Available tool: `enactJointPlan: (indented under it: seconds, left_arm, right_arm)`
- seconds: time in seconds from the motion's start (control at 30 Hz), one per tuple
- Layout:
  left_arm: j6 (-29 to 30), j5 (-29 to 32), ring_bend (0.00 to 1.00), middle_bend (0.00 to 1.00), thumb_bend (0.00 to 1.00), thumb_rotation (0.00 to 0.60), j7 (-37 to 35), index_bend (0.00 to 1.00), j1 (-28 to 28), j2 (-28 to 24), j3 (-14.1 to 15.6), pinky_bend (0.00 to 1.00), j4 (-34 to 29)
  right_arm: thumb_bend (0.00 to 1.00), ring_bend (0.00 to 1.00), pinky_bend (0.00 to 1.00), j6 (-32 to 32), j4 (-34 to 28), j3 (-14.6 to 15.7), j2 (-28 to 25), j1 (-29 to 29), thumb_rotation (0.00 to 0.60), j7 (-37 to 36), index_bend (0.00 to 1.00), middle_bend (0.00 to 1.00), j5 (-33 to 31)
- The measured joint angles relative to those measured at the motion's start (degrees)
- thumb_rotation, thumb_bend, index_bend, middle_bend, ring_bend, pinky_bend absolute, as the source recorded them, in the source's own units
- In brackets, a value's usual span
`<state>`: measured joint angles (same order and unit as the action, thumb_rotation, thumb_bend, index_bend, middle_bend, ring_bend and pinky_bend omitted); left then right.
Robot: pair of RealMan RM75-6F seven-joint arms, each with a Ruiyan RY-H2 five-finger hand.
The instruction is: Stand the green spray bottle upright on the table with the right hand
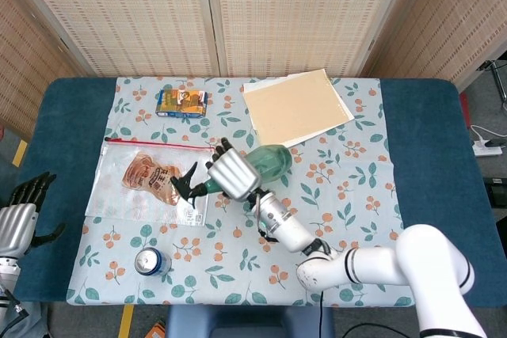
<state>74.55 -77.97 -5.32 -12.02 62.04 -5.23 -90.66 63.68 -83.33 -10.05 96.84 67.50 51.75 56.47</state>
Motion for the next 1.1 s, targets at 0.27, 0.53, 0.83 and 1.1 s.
enactJointPlan:
  seconds: [0.27, 0.53, 0.83, 1.1]
  left_arm:
    - [-0.2, 0.5, 0.0, 0.0, 0.25, 0.6, 1.6, 0.0, 0.0, 0.1, 0.1, 0.05, -0.5]
    - [-0.4, 1.1, 0.0, 0.0, 0.25, 0.6, 2.3, 0.0, -0.1, 0.3, 0.0, 0.05, -0.5]
    - [-0.6, 1.3, 0.0, 0.0, 0.25, 0.6, 2.4, 0.0, -0.3, 0.8, -0.2, 0.05, -0.2]
    - [-0.2, 1.0, 0.0, 0.0, 0.25, 0.6, 2.0, 0.0, -0.1, 0.8, -0.2, 0.05, -0.3]
  right_arm:
    - [0.0, 0.37, 0.28, 11.2, -12.2, -3.3, -2.0, -9.0, 0.6, -9.6, 0.84, 0.62, -1.8]
    - [0.0, 0.37, 0.28, 16.0, -12.7, -4.1, -1.3, -18.4, 0.6, -36.8, 0.84, 0.62, 4.0]
    - [0.0, 0.37, 0.28, 17.9, 0.8, -3.2, 1.4, -25.4, 0.6, -65.4, 0.84, 0.62, 17.7]
    - [0.0, 0.37, 0.28, 17.2, 11.2, 0.0, 5.2, -28.2, 0.6, -71.0, 0.84, 0.62, 24.3]
